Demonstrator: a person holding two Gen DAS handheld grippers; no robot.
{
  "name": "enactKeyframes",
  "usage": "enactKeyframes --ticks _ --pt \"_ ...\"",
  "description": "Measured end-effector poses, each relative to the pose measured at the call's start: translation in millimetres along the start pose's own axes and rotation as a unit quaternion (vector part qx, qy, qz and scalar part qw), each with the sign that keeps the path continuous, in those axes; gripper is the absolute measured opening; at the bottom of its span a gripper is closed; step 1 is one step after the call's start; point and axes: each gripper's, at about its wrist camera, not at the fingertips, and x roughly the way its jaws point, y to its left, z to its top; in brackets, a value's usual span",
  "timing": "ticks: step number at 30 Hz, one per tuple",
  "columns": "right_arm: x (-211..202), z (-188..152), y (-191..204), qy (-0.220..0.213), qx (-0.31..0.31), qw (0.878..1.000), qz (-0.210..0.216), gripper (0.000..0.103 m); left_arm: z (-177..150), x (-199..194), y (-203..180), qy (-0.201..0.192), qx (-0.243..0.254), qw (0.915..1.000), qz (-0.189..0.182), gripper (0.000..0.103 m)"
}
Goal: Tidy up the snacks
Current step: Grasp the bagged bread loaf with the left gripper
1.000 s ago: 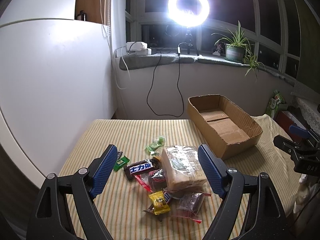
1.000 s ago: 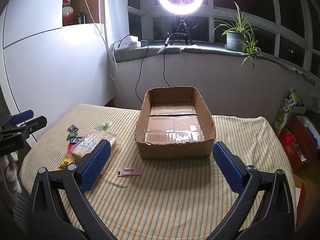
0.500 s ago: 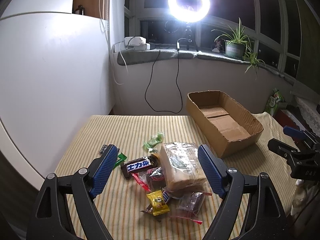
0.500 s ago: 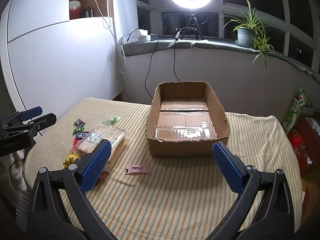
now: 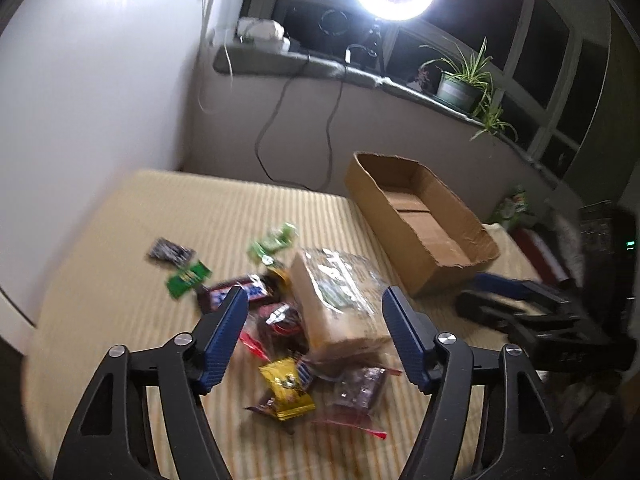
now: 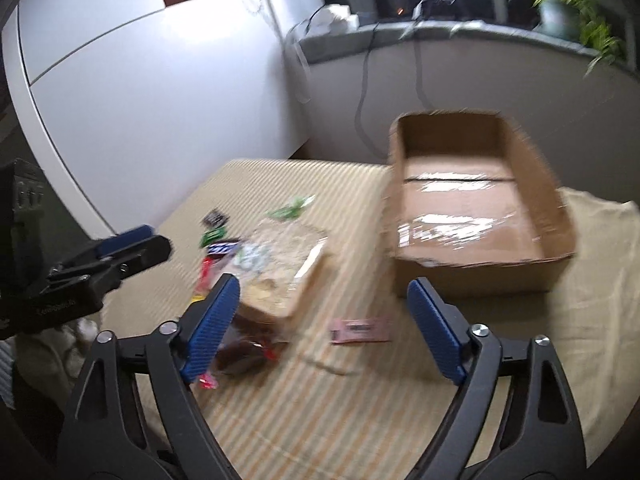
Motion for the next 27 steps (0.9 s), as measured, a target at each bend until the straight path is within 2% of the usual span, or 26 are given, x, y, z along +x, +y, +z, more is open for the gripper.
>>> enactKeyframes --ticks 2,5,8,19,27 --pt "15.5 0.4 2.4 0.016 0.008 1.0 0.014 0.076 -0.4 4.0 2.5 0.008 -0.005 0.9999 -0.013 0.059" --pt "34.0 0.4 2.8 0.042 0.021 0.998 0.035 0.07 -1.0 13.7 6.9 0.027 -0.017 0.9988 -0.038 0.051" --pt "48.8 -1.5 6.0 0.059 0.026 0.997 0.045 0.068 -1.7 23.4 10.1 0.046 -0.031 0.9966 -0.06 0.047" --pt "74.1 -3.9 6.1 0.096 0.05 0.991 0.078 0.064 -5.8 50.0 9.3 0.087 -0.04 0.9917 -0.086 0.044" --pt "82.0 -4.1 -6.8 0.117 0.074 0.984 0.112 0.052 -9.2 67.4 14.0 0.108 -0.053 0.9883 -0.093 0.039"
